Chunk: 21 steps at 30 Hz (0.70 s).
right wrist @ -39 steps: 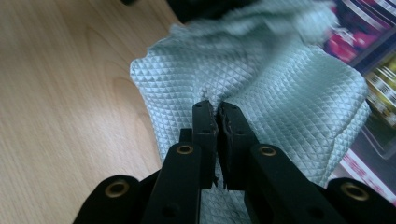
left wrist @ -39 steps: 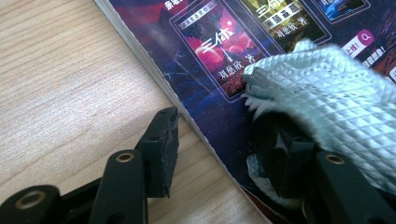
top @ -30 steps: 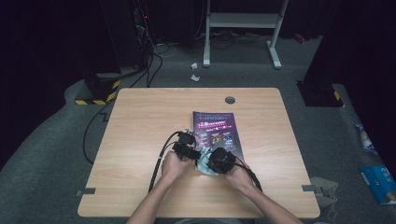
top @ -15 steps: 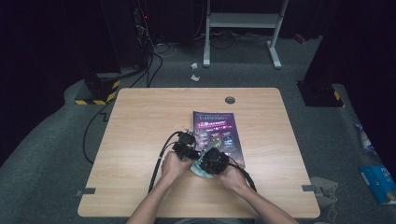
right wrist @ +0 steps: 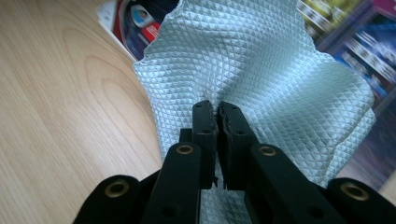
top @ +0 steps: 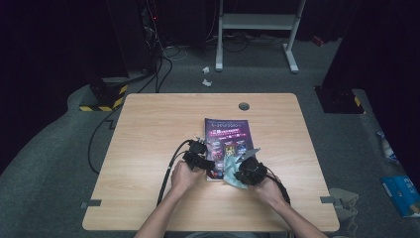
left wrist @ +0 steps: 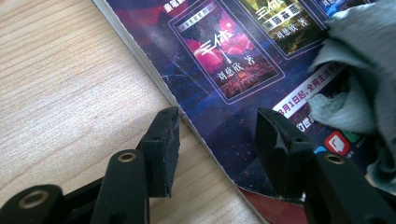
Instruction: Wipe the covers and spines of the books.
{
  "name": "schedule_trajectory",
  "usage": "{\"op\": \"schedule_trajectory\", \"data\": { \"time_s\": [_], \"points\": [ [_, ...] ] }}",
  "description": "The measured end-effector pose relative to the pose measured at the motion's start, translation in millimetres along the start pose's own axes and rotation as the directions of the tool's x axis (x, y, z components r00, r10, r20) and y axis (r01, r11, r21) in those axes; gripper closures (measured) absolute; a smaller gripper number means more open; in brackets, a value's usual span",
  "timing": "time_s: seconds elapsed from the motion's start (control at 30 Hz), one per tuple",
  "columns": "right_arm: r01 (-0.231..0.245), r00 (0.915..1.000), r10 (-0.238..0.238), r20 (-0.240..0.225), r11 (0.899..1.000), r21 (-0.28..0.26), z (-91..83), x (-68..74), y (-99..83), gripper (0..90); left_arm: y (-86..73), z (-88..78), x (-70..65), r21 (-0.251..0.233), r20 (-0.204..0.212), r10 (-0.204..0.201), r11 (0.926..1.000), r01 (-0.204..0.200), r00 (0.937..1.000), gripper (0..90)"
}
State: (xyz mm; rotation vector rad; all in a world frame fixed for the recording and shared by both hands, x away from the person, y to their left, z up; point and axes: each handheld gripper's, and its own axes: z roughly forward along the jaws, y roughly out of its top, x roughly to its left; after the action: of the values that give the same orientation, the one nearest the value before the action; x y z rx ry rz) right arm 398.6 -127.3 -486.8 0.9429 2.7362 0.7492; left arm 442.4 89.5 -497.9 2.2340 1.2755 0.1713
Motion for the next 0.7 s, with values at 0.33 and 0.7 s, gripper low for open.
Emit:
{"op": "schedule_trajectory", "data": {
  "time_s": [0.33,0.7],
  "points": [
    [0.078,0.9952,-0.079,-0.058,0.997,-0.031,19.6,30.6,26.3,85.5,-1.2,-0.5,0.9,-0.004,0.001,0.008,1.0,-0.008,1.0,50.1],
    [-0.07,0.9974,0.07,0.016,0.997,-0.028,-17.4,-19.8,-36.8,85.4,-2.9,-0.1,0.3,-0.021,0.003,0.0,0.9998,0.0,1.0,49.9]
  ]
}}
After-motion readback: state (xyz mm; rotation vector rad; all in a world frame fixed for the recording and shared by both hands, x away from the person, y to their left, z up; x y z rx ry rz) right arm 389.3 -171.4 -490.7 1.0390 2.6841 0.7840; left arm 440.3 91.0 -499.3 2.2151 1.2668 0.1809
